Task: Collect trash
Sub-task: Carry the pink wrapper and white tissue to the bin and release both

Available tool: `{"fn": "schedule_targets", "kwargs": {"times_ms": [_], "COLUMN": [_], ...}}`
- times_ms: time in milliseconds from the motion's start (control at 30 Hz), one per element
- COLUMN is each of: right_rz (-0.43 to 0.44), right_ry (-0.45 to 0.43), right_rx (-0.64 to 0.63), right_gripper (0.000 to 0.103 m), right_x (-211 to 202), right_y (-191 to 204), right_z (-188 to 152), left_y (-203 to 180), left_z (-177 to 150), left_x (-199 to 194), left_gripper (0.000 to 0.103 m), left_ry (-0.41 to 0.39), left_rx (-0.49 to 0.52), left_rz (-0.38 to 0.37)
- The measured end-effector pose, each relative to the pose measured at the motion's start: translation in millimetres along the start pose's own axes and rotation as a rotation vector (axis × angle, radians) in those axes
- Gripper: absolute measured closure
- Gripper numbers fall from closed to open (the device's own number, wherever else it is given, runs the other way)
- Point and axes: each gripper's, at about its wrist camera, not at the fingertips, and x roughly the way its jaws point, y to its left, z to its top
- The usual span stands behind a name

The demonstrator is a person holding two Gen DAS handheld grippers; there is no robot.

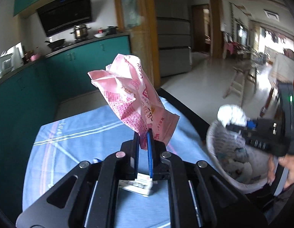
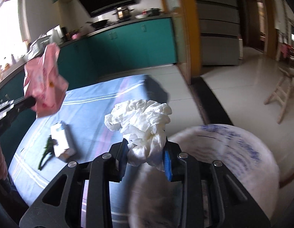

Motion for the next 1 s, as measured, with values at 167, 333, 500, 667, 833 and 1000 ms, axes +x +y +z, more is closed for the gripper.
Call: {"fn": "schedule_targets", "kwargs": {"times_ms": [167, 333, 500, 667, 833, 1000], "right_rz": [-0.079, -0.156, -0.177, -0.185, -0.193, -0.213], "right_ry": [-0.023, -0.036, -0.040, -0.048, -0.044, -0.037], "right_rx": [0.085, 0.119, 0.151, 0.164, 0.155, 0.172], "right_gripper": [0.071, 0.071, 0.071, 0.071, 0.071, 0.036], "right_x": [-21.7, -34.2, -39.8, -45.0, -45.9, -44.0], "right_y": [-44.2, -66.9, -80.4, -86.8, -86.6, -82.5], "right_z": [-6.7, -13.3, -18.0, -21.5, -24.8, -22.5], "left_y": [-44.8, -97.7, -155.1, -176.2, -174.8, -157.0], "left_z": [-5.5, -9.6, -22.8, -34.0, -36.5, -26.1], "left_x": [13.6, 27.1, 46.0, 66.9, 66.0, 47.0], "left_gripper": [0.094, 0.094, 0.094, 0.093, 0.075, 0.038], "left_ry": [0.043, 0.091, 0.152, 0.202, 0.182, 0.104], "left_rx": [0.051, 0.102, 0.174, 0.177, 0.189, 0.181], "left_rz": [-0.077, -0.216, -0.310, -0.372, -0.360, -0.284]}}
